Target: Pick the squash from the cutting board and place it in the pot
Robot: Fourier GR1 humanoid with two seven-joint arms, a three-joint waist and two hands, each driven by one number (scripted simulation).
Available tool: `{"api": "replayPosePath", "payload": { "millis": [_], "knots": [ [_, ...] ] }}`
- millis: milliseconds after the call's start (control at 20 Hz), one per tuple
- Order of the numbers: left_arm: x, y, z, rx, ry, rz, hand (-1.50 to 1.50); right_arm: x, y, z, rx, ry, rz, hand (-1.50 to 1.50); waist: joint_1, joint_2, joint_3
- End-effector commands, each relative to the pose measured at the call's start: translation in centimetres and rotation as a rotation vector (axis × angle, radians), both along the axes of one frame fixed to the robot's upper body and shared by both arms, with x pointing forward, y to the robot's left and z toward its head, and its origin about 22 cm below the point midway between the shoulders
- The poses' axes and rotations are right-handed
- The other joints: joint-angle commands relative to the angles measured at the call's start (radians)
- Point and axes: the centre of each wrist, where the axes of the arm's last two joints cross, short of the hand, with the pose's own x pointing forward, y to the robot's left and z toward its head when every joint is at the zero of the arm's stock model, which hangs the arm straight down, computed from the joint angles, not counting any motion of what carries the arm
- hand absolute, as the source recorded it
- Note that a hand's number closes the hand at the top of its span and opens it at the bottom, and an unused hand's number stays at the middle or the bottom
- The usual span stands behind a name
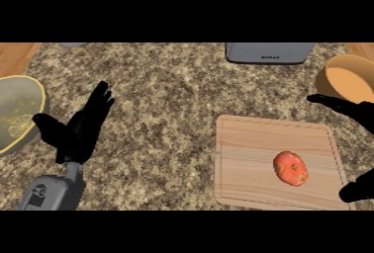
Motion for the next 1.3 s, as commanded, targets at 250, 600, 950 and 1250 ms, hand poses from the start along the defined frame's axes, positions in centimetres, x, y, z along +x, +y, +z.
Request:
{"api": "replayPosePath", "payload": {
  "millis": [250,600,950,1250],
  "knots": [
    [-0.2,-0.4,1.5,0.002,0.002,0.001,0.00,-0.2,-3.1,6.7,-0.344,-0.167,0.199,-1.50,0.005,0.001,-0.004],
    [-0.9,-0.9,1.8,-0.004,0.000,0.003,0.00,-0.4,-3.9,7.2,-0.581,-0.169,0.181,-1.50,-0.002,0.000,-0.006],
    [-2.4,0.4,1.1,0.024,0.021,0.000,0.00,0.2,-4.2,5.8,-0.692,-0.170,0.166,-1.50,-0.002,0.000,-0.007],
    [-1.6,-1.8,2.4,-0.001,0.026,0.009,0.00,0.9,-1.3,0.7,-0.846,-0.182,0.178,-1.50,-0.005,0.000,-0.007]
  ]
}}
